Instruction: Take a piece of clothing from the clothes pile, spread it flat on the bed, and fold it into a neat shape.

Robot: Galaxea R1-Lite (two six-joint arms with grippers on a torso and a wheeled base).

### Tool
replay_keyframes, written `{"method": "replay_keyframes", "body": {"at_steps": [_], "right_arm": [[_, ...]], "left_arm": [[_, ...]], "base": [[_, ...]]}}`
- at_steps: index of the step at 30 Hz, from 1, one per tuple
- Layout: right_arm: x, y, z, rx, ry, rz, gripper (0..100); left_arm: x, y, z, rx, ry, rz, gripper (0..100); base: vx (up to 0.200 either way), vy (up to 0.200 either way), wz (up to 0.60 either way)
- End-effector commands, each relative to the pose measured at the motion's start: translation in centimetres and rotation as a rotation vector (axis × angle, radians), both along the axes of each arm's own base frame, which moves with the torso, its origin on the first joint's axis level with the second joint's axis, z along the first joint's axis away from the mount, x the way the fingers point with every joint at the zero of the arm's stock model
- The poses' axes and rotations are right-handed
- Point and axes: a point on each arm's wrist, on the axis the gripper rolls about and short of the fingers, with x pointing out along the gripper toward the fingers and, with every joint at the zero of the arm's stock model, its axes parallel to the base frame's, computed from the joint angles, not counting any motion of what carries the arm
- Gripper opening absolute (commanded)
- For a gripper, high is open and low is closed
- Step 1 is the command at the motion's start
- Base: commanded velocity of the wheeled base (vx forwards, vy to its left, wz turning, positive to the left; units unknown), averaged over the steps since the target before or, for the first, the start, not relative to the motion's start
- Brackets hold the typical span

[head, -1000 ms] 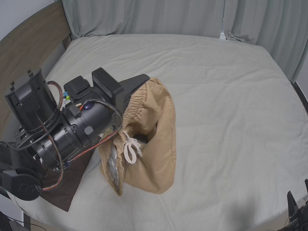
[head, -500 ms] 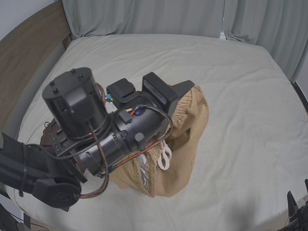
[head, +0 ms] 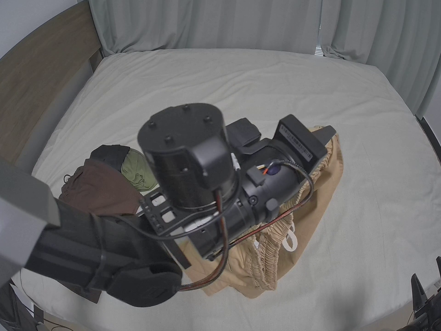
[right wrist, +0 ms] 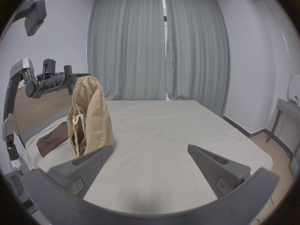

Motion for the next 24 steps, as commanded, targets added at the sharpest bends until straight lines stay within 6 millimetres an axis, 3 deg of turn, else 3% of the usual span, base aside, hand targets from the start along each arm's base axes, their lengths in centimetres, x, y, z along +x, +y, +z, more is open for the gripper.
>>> {"method": "replay_keyframes", "body": {"at_steps": [1, 4, 11, 16, 21, 24], "right_arm": [[0.0, 0.0, -0.5, -0.001, 0.0, 0.001, 100], [0.0, 0.0, -0.5, -0.001, 0.0, 0.001, 100], [0.0, 0.0, -0.5, -0.001, 0.0, 0.001, 100], [0.0, 0.0, -0.5, -0.001, 0.001, 0.001, 100], [0.0, 0.0, -0.5, -0.001, 0.0, 0.001, 100], [0.0, 0.0, -0.5, -0.001, 0.0, 0.001, 100]], "left_arm": [[0.2, -1.9, -0.3, -0.003, -0.002, -0.023, 0], [-0.1, -2.3, 0.4, -0.009, -0.006, -0.035, 0], [-1.7, -4.1, 4.5, -0.059, -0.033, -0.09, 0], [-2.6, -4.1, 7.2, -0.121, -0.064, -0.101, 0], [-3.0, -3.4, 7.7, -0.13, -0.06, -0.089, 0], [-2.2, -1.7, 6.5, -0.083, -0.035, -0.03, 0]], "base": [[0.0, 0.0, 0.0], [0.0, 0.0, 0.0], [0.0, 0.0, 0.0], [0.0, 0.0, 0.0], [0.0, 0.0, 0.0], [0.0, 0.0, 0.0]]}}
